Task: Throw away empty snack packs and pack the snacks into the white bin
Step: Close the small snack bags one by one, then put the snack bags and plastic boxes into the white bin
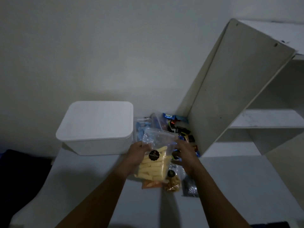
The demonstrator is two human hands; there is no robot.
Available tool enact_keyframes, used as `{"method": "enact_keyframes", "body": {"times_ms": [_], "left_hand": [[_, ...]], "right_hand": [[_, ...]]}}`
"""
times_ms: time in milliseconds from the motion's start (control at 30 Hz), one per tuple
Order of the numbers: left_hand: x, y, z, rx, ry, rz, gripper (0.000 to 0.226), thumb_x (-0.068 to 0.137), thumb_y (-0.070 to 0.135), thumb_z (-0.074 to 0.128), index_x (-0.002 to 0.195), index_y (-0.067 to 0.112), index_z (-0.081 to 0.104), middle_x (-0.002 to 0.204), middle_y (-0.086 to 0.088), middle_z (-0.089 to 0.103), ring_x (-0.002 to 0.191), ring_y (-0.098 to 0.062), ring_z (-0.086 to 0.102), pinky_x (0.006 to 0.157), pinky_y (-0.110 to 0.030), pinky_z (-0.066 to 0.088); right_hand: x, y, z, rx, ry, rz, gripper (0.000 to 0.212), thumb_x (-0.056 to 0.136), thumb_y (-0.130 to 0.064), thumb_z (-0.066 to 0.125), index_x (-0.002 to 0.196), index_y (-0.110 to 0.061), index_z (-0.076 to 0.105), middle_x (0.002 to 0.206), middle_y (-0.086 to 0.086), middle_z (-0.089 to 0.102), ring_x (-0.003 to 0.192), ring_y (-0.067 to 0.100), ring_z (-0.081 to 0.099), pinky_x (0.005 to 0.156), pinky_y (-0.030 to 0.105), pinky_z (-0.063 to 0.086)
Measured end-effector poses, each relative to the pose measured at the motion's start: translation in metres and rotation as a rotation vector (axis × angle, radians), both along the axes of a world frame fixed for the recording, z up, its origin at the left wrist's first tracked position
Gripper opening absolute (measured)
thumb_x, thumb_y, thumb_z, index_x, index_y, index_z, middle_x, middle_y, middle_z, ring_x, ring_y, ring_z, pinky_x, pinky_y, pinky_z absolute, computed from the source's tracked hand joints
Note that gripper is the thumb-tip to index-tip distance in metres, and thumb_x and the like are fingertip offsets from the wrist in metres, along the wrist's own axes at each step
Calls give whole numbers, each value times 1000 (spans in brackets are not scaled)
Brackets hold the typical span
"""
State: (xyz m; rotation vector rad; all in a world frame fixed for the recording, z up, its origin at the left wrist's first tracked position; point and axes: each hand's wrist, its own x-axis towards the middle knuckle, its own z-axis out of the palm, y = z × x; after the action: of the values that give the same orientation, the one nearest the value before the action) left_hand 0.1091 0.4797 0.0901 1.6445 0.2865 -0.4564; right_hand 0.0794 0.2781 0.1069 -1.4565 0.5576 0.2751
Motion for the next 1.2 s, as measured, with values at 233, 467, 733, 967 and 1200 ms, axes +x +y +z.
{"method": "enact_keyframes", "body": {"times_ms": [233, 467, 733, 967, 1200], "left_hand": [[-32, -43, -62, 8, 197, 24, 36, 87, 13, 73, 118, 9, 56, 98, -10, 68, 77, -18, 63, 67, -31, 54], [-27, -53, -86, 195, 74, 20, 69, 73, 1, 82, 125, 17, 41, 108, -3, 61, 97, -21, 63, 79, -31, 53], [-11, -39, -96, 357, -130, -129, 43, 70, 19, 80, 108, 29, 63, 106, 9, 65, 100, -15, 65, 79, -28, 52], [31, 16, -52, 1181, -755, 81, 20, 80, 36, 66, 91, 20, 61, 89, 0, 57, 94, -29, 53, 78, -40, 35], [51, 90, -23, 1388, -713, -13, 66, 76, 60, 66, 126, 19, 55, 136, -6, 51, 129, -32, 43, 97, -47, 32]], "right_hand": [[-20, -22, -92, -304, 195, 34, 15, 81, -11, 68, 96, -13, 65, 80, 9, 67, 67, 21, 60, 66, 38, 52], [-8, -32, -104, -393, 231, 127, 25, 79, -12, 75, 98, -19, 59, 98, 12, 70, 92, 35, 69, 81, 44, 56], [34, -24, -107, -665, -16, 258, 41, 88, -17, 70, 126, -10, 58, 121, 2, 59, 113, 22, 59, 87, 26, 50], [112, 35, -85, -541, -324, 484, 60, 83, -21, 78, 136, -14, 52, 132, 5, 54, 121, 19, 55, 94, 27, 47], [142, 116, -75, -327, -543, 623, 83, 66, -7, 89, 136, -16, 46, 134, 0, 54, 120, 0, 49, 96, 16, 47]]}}
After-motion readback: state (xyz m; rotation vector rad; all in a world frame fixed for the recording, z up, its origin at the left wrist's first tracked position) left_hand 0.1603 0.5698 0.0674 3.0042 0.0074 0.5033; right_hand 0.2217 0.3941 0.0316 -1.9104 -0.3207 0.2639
